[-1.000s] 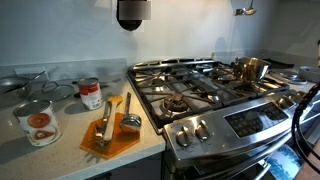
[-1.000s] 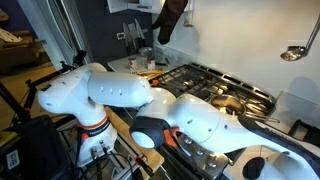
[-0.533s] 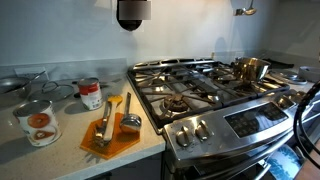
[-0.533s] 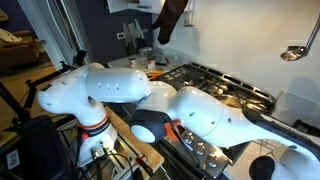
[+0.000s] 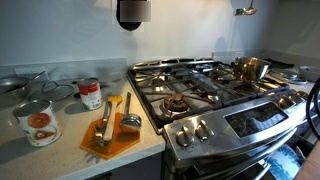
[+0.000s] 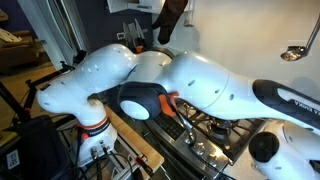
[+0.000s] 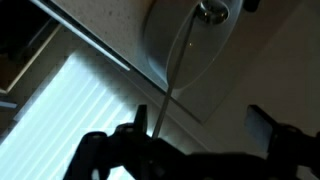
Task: Pick up the silver utensil from the silver pot and put it in the gray bowl
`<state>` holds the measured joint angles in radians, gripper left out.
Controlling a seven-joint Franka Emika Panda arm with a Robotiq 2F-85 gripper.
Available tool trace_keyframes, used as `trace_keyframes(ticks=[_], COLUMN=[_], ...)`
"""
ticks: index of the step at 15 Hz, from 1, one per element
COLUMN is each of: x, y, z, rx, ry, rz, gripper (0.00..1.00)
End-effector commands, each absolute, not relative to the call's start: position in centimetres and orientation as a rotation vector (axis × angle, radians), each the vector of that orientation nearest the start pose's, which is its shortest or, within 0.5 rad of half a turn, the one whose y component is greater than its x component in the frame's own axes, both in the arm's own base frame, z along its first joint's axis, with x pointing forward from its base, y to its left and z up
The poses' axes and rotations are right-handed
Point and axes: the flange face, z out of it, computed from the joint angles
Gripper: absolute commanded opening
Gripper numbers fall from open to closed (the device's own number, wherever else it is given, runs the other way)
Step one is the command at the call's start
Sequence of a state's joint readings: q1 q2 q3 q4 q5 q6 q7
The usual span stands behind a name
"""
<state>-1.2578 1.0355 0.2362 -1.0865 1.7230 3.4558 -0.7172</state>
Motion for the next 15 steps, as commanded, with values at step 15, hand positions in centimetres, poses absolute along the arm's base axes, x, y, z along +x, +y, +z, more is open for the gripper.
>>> trace_keyframes(ticks=[15], x=[22.0], y=[-52.3], z=[34.5], rx=[-1.906], ry=[2.314], rz=[-0.57], gripper=[1.0])
